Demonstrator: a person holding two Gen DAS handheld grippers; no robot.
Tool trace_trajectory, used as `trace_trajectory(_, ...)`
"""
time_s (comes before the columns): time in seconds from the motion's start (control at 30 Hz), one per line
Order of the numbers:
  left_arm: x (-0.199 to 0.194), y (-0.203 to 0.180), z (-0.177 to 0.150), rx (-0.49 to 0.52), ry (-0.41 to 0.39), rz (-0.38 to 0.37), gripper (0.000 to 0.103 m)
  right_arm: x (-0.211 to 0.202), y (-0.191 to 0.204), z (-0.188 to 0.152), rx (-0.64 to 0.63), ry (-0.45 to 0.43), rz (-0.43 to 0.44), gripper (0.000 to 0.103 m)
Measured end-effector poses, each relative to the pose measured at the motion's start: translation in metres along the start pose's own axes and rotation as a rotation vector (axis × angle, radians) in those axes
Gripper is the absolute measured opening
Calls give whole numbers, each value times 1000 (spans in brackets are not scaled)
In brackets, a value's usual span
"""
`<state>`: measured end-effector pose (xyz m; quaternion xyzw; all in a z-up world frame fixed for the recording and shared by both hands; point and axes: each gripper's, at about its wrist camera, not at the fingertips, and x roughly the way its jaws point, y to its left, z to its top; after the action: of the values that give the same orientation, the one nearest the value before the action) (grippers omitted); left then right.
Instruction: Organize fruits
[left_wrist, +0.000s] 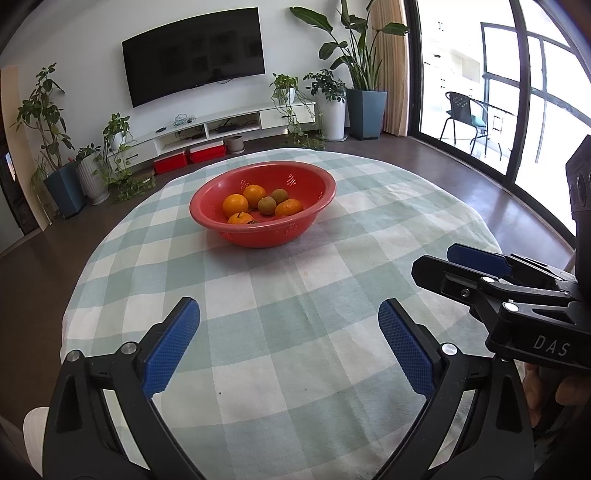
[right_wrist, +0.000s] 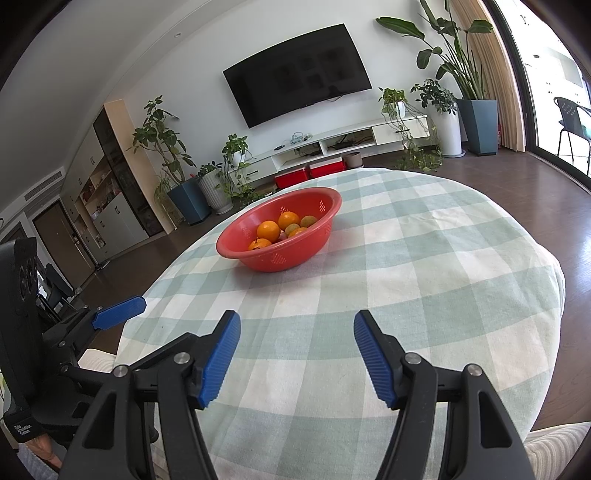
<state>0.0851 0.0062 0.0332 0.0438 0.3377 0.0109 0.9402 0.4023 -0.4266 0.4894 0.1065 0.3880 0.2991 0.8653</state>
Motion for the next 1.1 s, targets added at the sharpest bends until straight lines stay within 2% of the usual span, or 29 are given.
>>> trace_trajectory(1.1, -8, -5, -4, -5, -21, -29, 98, -1, 0, -2, 5, -1, 0, 69)
